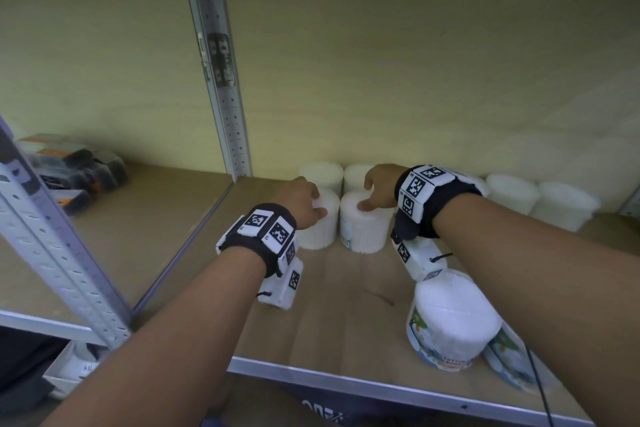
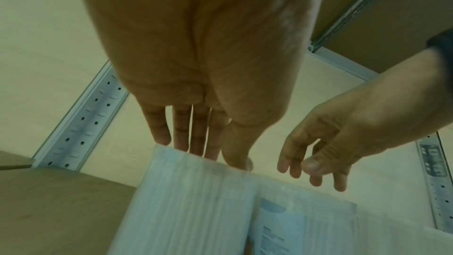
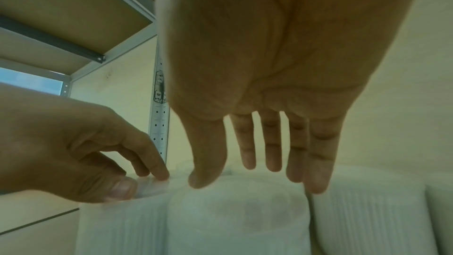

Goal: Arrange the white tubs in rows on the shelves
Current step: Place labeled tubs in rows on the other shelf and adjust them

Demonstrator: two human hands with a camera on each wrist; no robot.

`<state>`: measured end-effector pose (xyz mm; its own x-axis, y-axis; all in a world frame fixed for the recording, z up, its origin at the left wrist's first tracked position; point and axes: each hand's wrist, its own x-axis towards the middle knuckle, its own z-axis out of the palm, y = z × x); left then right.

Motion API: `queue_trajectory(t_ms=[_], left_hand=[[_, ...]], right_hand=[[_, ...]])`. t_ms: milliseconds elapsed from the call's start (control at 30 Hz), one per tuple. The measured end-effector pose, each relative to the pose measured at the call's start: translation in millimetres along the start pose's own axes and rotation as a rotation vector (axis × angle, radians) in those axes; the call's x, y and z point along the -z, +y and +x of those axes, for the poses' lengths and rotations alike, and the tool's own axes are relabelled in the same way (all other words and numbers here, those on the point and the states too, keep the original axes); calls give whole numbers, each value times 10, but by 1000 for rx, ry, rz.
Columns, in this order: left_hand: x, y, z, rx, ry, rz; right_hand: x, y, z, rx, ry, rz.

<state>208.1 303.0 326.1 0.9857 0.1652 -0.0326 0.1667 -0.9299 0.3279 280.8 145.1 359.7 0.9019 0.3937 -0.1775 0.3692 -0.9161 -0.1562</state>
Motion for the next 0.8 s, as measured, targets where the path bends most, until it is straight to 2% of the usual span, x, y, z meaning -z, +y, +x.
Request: queue_trajectory(t_ms=[333,567,733,800], left_hand=[[-4,2,7,-6,-3,10],[-20,-15,15,-5,1,12],[-21,-17,17,-14,9,25],[-23,-19,14,-12,6,19]], right_hand=[[-56,18,-32,26,-11,-93],[25,-35,-28,27,-174,-95],[-15,-61,83,0,-74,-160],[-28,-99,63,-48,-89,-121]])
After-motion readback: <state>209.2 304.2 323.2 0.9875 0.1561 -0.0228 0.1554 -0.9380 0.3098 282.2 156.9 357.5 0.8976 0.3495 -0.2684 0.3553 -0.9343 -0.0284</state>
